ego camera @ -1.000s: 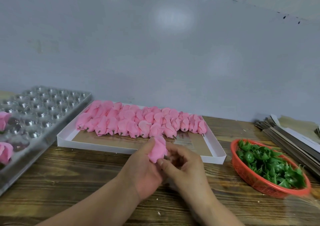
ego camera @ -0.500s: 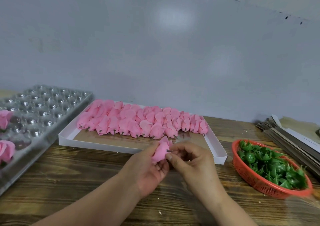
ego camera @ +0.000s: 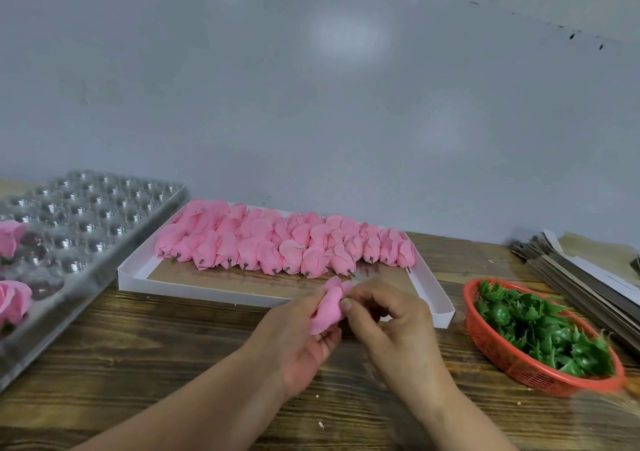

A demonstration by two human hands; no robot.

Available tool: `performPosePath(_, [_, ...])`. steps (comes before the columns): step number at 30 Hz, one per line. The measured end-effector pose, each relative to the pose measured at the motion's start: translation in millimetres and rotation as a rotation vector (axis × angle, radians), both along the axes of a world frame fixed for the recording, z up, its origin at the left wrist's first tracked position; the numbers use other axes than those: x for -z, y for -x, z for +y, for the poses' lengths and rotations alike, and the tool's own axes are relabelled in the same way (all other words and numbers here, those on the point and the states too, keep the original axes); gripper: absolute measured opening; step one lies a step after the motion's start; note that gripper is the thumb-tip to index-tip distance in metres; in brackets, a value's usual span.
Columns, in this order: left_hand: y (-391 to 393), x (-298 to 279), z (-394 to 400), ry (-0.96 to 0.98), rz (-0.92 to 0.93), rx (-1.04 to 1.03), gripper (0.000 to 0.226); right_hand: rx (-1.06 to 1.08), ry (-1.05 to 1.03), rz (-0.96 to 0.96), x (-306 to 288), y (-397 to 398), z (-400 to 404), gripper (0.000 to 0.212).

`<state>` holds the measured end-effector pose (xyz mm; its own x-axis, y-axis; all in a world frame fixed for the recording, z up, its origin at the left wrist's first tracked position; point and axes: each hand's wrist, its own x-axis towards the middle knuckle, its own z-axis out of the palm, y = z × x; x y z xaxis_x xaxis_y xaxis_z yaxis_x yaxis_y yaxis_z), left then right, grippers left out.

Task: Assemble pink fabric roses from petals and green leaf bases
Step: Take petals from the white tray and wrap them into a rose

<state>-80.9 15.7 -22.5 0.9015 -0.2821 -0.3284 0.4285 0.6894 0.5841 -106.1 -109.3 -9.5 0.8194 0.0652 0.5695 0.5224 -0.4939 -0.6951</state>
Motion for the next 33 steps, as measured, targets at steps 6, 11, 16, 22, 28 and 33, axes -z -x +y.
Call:
performPosePath(6, [-1,5,2,-0.048,-0.016,0.01,0.021,0.043,0.075,-0.078,1,1,3,0.009])
performPosePath(11, [-2,1,6,-0.043,-0.011,0.0,0.025,0.018,0.049,-0.007,1,-1,2,0.014])
performPosePath(16, [0,-4,7,0.006,0.063,-0.028,0.026,0.048,-0.126,-0.032,-8,-1,-2,0.018])
performPosePath(22, [6,-7,5,0.062,0.029,0.034,0.027,-0.018,0.047,0.009,-4,-2,-2,0.025])
performPosePath(28, [9,-6,5,0.019,0.013,0.111,0.033,-0.056,0.094,0.073,-8,-1,-5,0.028])
performPosePath(33, [9,-3,6,-0.095,-0.001,0.166,0.032,-0.096,0.275,0.117,-14,1,-8,0.032])
